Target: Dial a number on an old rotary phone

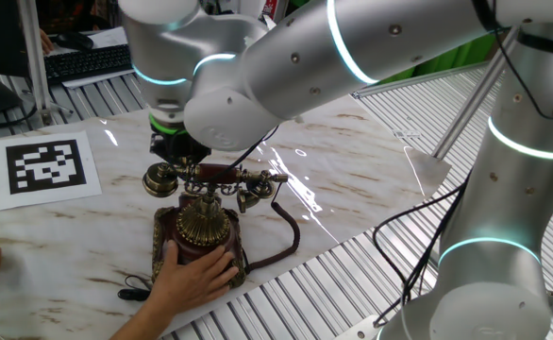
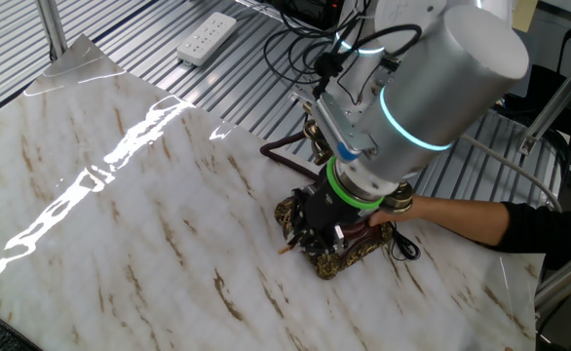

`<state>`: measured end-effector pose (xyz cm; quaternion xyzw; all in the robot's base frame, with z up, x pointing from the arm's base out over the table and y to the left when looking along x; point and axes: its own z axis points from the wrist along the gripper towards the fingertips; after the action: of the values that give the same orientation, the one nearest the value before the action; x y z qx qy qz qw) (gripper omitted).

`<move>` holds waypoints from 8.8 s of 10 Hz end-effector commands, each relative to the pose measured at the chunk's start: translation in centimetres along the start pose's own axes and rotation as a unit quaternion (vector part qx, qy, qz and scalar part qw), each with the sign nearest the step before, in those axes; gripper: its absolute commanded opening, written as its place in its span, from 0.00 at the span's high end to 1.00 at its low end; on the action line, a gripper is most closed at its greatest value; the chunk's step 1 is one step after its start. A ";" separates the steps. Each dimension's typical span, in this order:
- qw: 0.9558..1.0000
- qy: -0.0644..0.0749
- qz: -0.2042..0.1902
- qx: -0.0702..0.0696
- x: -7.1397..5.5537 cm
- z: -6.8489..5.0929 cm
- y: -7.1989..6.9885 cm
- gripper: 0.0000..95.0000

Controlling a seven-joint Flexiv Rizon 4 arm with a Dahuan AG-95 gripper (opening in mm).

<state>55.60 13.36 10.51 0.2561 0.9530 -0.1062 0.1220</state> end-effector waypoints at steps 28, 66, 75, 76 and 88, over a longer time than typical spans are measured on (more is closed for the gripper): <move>0.999 -0.025 0.013 0.023 0.0 1.7 0.9 1.00; 0.980 0.178 -0.076 -0.041 -4.5 0.5 -3.0 1.00; 0.979 0.182 -0.082 -0.043 -5.1 1.8 -3.7 1.00; 0.979 0.182 -0.082 -0.043 -5.1 1.8 -3.7 1.00; 0.979 0.183 -0.078 -0.041 -5.1 1.9 -3.7 1.00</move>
<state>58.26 7.45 10.67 0.1909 0.9799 -0.0262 -0.0525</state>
